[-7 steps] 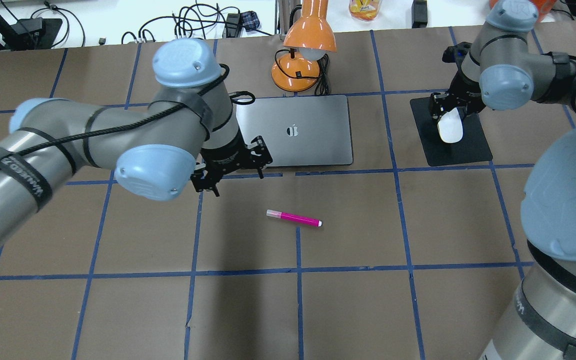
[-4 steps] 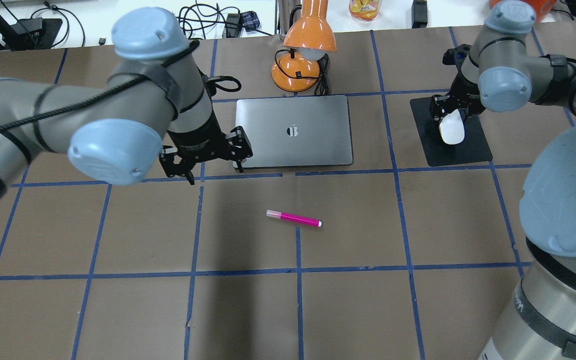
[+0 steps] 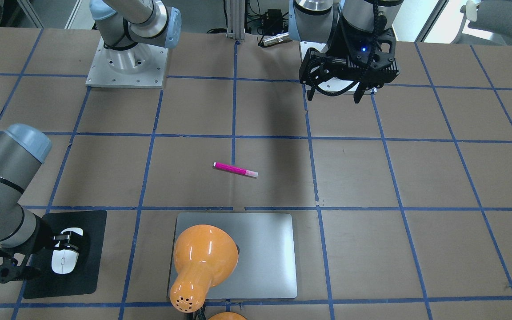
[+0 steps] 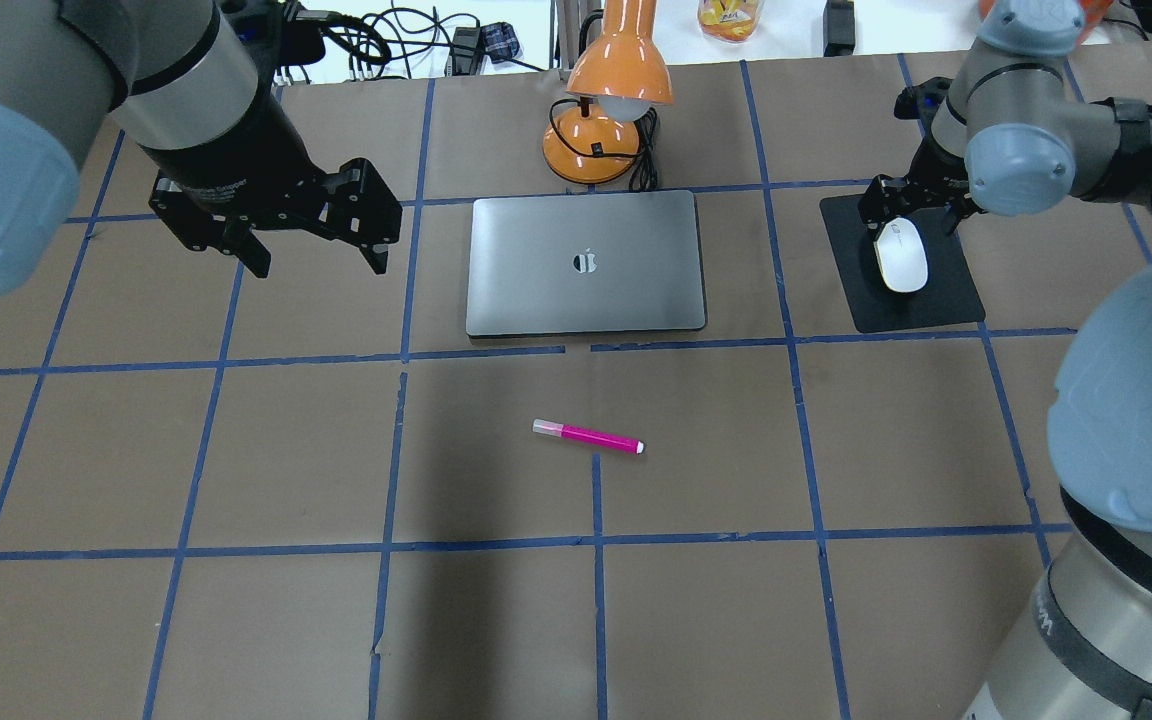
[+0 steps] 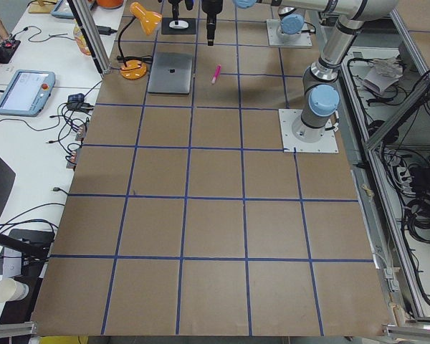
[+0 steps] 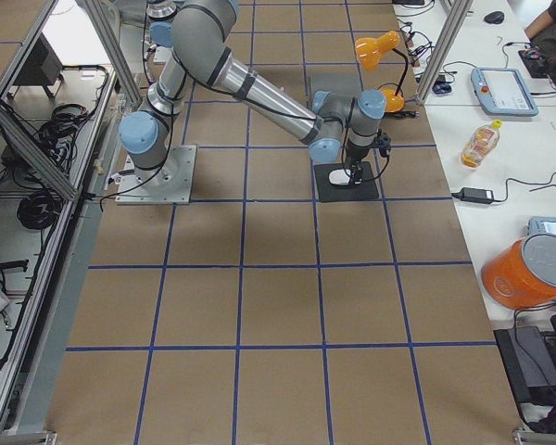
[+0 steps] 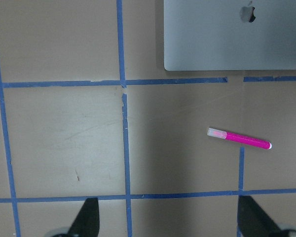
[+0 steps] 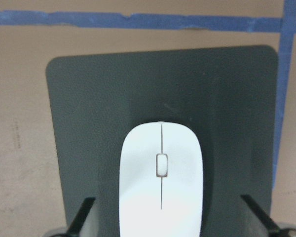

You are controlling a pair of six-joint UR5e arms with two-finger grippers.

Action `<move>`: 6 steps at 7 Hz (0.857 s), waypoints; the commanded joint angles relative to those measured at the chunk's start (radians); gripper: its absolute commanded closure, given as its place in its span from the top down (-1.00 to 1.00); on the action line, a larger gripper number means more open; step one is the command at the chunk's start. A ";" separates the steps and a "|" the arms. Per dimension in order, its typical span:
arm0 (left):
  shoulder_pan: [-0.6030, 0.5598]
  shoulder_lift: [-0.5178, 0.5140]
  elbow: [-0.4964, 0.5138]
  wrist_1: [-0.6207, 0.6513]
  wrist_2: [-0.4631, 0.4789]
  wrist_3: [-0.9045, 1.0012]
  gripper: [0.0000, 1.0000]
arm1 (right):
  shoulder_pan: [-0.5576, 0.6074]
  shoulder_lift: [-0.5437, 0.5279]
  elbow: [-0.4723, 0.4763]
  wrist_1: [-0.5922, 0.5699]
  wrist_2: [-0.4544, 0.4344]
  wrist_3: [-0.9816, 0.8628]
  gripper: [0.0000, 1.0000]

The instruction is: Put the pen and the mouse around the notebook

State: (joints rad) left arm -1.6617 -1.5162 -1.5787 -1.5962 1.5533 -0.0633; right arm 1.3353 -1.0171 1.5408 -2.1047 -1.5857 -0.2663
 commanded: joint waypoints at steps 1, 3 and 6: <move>-0.001 0.017 -0.049 0.011 -0.002 0.005 1.00 | 0.004 -0.203 -0.001 0.189 -0.004 0.048 1.00; 0.011 0.019 -0.050 0.015 0.066 0.028 1.00 | 0.042 -0.367 0.012 0.401 -0.022 0.177 1.00; 0.013 -0.004 -0.038 0.013 0.053 0.085 1.00 | 0.163 -0.489 0.016 0.535 -0.010 0.243 1.00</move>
State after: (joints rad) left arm -1.6497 -1.5151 -1.6195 -1.5853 1.6079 0.0125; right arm 1.4640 -1.4618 1.5560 -1.6183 -1.6039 -0.0397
